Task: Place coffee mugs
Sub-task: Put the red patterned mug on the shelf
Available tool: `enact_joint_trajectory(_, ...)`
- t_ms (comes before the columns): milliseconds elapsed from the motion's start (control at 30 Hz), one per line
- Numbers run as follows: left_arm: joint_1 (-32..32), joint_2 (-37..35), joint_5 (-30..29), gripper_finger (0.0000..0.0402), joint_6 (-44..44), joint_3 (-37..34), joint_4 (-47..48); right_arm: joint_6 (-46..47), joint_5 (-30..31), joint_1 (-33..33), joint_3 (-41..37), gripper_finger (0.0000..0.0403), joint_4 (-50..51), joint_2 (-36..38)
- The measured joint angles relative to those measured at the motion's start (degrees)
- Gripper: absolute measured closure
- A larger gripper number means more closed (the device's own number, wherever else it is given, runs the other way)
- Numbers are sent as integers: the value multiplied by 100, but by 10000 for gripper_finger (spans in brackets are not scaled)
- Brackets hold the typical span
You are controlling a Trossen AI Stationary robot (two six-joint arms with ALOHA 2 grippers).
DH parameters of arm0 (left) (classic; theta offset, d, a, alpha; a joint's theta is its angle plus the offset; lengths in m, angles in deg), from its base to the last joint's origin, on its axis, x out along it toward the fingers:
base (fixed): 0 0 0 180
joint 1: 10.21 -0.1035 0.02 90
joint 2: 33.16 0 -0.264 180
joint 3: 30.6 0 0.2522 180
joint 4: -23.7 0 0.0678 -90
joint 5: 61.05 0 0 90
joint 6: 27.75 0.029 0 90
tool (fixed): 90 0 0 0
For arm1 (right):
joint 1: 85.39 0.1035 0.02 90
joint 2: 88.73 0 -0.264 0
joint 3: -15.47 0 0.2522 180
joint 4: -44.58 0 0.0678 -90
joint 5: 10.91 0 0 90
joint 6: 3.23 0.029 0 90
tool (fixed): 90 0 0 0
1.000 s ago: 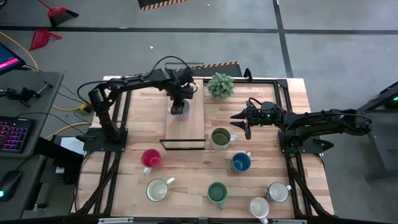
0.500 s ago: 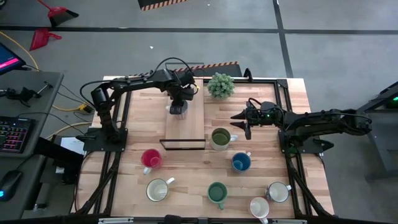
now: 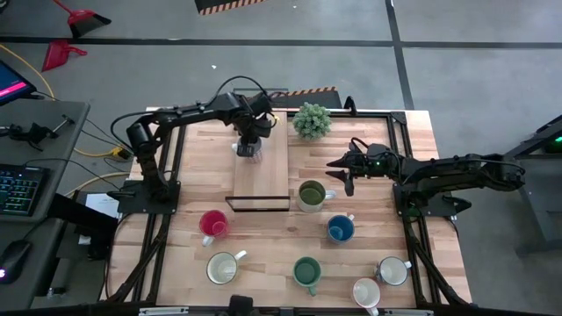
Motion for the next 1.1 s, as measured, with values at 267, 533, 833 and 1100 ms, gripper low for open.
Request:
enact_joint_trajectory(267,-402,-37,-174,394,333,128,-57,17,58,0,0,281,-38,0)
enact_joint_trajectory(533,-707,-37,-410,394,659,472,-4,9,61,0,0,281,-70,0)
enact_joint_trajectory(833,-1073,-39,-381,394,917,538,132,0,59,0,0,281,-263,0)
enact_joint_trajectory(1100,-1186,43,-325,394,820,544,191,0,59,0,0,281,-297,0)
